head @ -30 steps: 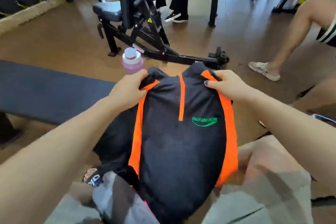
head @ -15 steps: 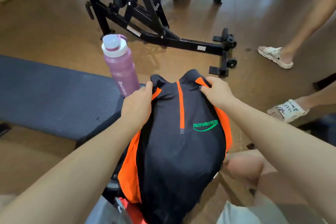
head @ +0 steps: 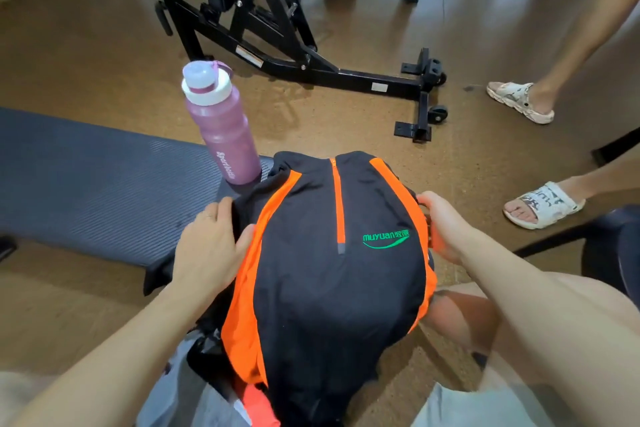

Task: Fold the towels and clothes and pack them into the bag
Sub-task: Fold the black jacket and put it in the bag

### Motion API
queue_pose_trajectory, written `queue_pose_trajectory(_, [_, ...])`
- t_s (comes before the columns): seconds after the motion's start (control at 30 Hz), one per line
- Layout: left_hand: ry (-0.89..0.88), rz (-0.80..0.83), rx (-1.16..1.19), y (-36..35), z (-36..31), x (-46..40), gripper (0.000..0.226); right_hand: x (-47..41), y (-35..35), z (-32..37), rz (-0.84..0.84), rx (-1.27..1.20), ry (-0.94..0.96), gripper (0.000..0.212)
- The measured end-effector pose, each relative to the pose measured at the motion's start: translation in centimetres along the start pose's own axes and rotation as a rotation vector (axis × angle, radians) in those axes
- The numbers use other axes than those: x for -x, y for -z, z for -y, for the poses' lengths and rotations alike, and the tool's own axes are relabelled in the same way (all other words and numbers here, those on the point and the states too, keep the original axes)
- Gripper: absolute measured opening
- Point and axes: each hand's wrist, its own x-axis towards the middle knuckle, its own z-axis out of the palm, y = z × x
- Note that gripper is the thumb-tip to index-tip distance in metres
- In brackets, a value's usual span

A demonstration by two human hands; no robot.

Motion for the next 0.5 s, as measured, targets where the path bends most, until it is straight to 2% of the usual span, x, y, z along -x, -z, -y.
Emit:
queue_pose_trajectory(0.17, [0.212,0.024,-0.044,0.5,3.7,2.0,0.058,0.7,0.8,-0.8,0.021,0.173,-0.037,0.042])
queue_pose_trajectory(0.27, [0.454,0.004,0.049,0.4,6.3,3.4,0.066,0.7,1.3,-0.8,-0.065,0.582,0.010,0.039])
queue_pose_trajectory(0.33, [0.660,0.043,0.214,0.9,7.0,4.0,0.075,0.8,1.6,-0.3,-0.213,0.831,0.132,0.040])
queue_pose_trajectory(0.43, [0.960,0.166,0.604,0.9,7.5,4.2,0.101,1.2,1.1,1.4,-0.306,0.761,0.272,0.039])
queue_pose_trajectory(0.5, [1.078,0.209,0.921,0.5,7.9,4.5,0.106,1.3,0.3,2.5,-0.321,0.646,0.335,0.032])
